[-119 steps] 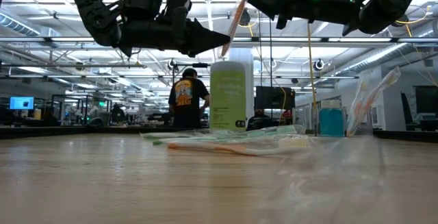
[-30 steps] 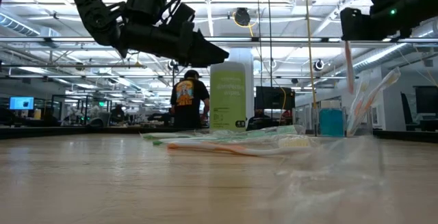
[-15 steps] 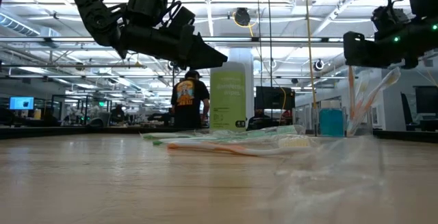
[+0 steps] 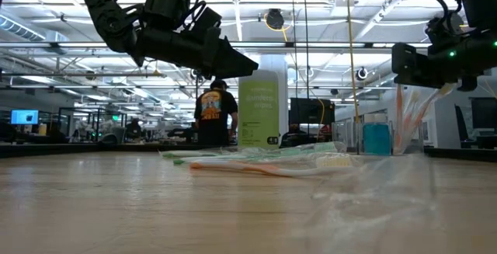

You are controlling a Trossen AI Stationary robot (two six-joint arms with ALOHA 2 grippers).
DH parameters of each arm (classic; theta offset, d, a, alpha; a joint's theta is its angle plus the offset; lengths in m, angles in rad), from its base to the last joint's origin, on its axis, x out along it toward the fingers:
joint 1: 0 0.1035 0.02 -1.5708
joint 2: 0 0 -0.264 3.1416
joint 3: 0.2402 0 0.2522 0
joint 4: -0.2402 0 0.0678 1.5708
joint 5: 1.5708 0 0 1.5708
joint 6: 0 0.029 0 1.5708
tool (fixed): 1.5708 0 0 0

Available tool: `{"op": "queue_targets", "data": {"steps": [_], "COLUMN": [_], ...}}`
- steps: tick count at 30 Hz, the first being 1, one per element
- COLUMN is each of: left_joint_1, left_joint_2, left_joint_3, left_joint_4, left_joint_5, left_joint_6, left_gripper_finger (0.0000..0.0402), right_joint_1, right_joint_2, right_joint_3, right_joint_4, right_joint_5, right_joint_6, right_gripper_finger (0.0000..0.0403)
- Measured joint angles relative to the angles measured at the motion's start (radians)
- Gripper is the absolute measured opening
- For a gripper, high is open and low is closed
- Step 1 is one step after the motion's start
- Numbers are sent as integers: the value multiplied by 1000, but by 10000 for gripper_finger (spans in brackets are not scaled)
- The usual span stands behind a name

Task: Pick & Place toothbrushing station
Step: Put the orange toothbrush into the transparent organizer

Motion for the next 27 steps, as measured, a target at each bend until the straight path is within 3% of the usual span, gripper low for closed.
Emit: {"op": "queue_targets", "data": {"steps": [6,15,20,25,27], "left_joint_1": [0,0,0,-2,-2], "left_joint_2": [0,0,0,0,0], "left_joint_3": [0,0,0,0,0], "left_joint_4": [0,-1,-2,-3,-3], "left_joint_5": [0,0,0,1,1], "left_joint_6": [0,0,0,-4,-4], "left_gripper_finger": [271,271,271,271,271], "right_joint_1": [0,0,5,19,29], "right_joint_2": [0,0,0,0,0], "right_joint_3": [-2,-2,-2,27,39], "right_joint_4": [1,25,251,521,585], "right_joint_5": [0,-3,-3,-3,-6], "right_joint_6": [-34,-86,-305,-595,-639], "right_gripper_finger": [30,160,203,211,208]}}
